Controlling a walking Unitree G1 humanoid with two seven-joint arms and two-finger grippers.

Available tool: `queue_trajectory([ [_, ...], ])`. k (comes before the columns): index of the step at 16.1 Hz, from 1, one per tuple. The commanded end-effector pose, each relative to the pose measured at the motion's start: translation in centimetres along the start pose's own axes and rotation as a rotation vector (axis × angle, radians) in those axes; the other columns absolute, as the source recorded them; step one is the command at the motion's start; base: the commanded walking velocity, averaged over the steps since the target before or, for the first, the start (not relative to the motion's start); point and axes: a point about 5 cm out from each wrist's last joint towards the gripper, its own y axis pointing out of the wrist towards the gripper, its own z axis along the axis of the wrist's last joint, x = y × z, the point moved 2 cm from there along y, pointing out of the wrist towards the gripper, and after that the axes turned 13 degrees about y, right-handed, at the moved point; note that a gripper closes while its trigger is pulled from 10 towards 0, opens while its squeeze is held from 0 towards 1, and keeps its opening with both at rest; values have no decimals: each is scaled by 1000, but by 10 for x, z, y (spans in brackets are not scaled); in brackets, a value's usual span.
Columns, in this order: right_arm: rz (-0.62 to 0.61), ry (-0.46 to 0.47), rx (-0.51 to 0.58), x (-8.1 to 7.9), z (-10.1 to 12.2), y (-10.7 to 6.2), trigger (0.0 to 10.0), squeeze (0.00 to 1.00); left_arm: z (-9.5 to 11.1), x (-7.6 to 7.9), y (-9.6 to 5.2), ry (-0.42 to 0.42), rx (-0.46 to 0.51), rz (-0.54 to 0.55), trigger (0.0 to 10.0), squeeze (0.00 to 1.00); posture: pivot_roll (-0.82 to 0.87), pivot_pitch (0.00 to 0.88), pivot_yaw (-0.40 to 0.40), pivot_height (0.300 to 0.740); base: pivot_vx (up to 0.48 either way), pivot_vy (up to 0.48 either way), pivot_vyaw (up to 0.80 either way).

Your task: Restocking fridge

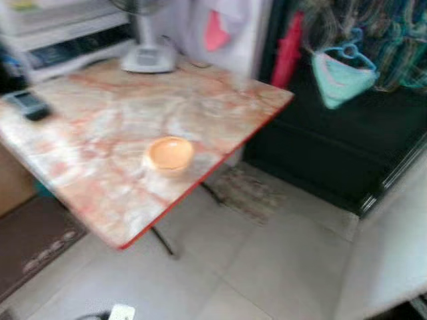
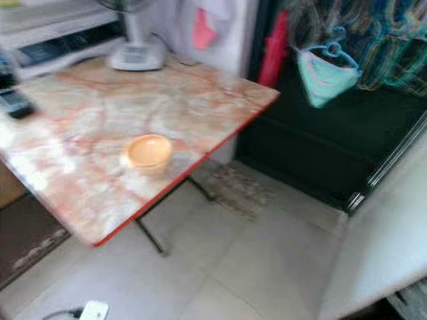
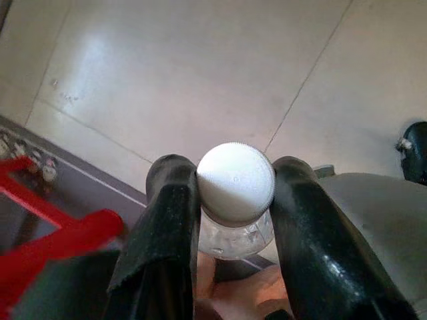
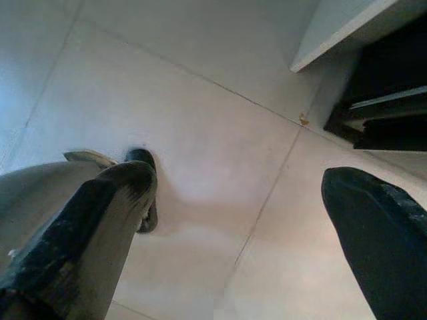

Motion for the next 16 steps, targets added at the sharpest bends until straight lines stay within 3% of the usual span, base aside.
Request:
queue_trajectory([
  [1,-14,5,-14,4,-5,-1,10000,0,-2,1,0,39,-12,-15,10000,0,125,0,-14,740,0,0,-800],
  [3,-15,2,-18,4,-6,-2,10000,0,-3,1,0,99,-27,-13,10000,0,130,0,-13,740,0,-403,-800],
  [5,-15,-2,-21,5,-7,-2,10000,0,-3,1,0,74,-28,-7,10000,0,131,0,-13,740,0,-469,-800],
  [12,-15,-9,-30,4,-10,-2,10000,0,-9,-3,-1,61,-43,2,10000,0,139,0,-6,740,0,0,-800],
  [16,-9,2,-26,-1,-10,-1,10000,0,0,-9,1,44,-20,20,10000,0,133,0,9,740,0,0,-800],
])
